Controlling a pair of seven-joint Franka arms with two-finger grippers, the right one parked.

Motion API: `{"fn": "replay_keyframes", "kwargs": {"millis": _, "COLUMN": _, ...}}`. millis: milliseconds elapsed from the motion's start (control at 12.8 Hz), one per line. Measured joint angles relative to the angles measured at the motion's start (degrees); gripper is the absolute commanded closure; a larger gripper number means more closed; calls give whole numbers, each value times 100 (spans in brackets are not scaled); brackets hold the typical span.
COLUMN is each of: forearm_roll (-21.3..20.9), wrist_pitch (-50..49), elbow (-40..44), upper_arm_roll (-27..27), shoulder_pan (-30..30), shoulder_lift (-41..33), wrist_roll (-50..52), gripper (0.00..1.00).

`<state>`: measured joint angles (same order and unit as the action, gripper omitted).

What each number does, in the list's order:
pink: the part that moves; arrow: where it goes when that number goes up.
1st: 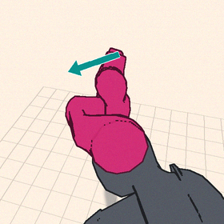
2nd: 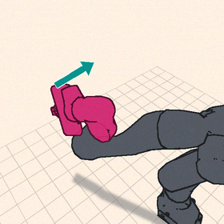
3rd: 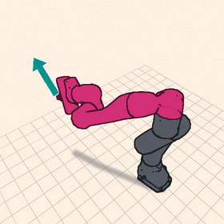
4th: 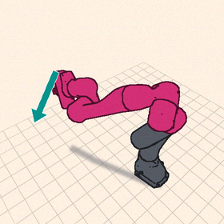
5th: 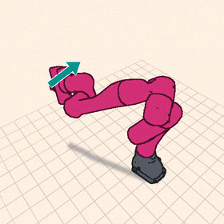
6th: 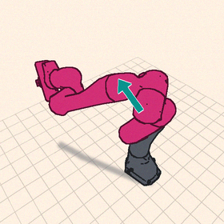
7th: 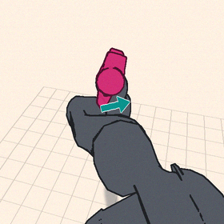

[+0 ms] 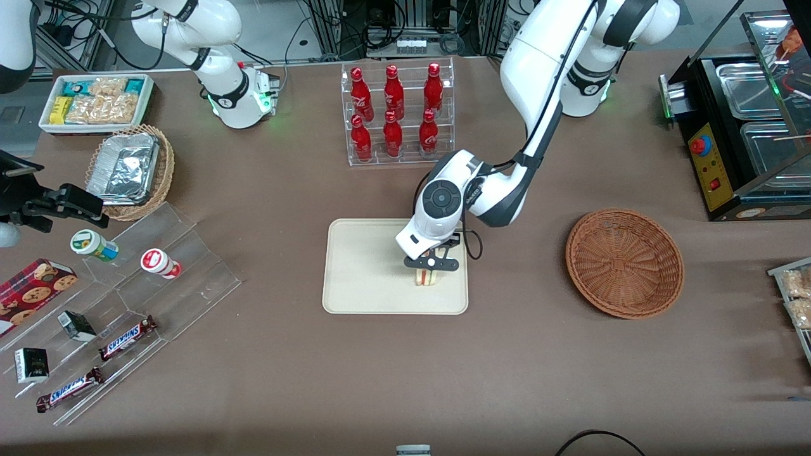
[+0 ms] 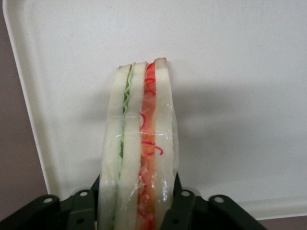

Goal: Place sandwich from basket to tray

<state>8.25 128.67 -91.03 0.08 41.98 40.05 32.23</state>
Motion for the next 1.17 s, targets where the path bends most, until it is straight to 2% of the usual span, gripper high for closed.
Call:
{"fn": "replay_keyframes", "kwargs": {"millis": 156, "forearm_roll": 0, "wrist_pitch": -70, "elbow": 23, "upper_arm_roll": 9, "shoulder_pan": -1, "shoulder_lift": -8, "wrist_roll": 148, "gripper": 0}}
{"fn": "replay_keyframes", "kwargs": {"millis": 312, "forearm_roll": 0, "wrist_pitch": -554, "elbow": 148, "upper_arm_roll": 52, "shoulder_pan": -14, "shoulder_lift": -115, "wrist_roll": 236, "gripper": 0}}
{"fn": "replay_keyframes", "kwargs": {"millis": 547, "forearm_roll": 0, "wrist_pitch": -1455, "elbow": 285, "upper_arm_roll": 262, "shoulder_pan": -139, "shoulder_lift": -704, "wrist_roll": 291, "gripper": 0}}
{"fn": "replay_keyframes", "kwargs": {"millis": 859, "forearm_roll": -10, "wrist_pitch": -2682, "elbow": 257, "upper_arm_roll": 379, "shoulder_pan": -931, "shoulder_lift": -1892, "wrist_roll": 274, "gripper": 0}}
{"fn": "replay_keyframes", "kwargs": {"millis": 1172, "forearm_roll": -337, "wrist_pitch": -2931, "elbow": -204, "upper_arm_roll": 407, "shoulder_pan": -1753, "shoulder_lift": -2781, "wrist_roll": -45, "gripper": 0}}
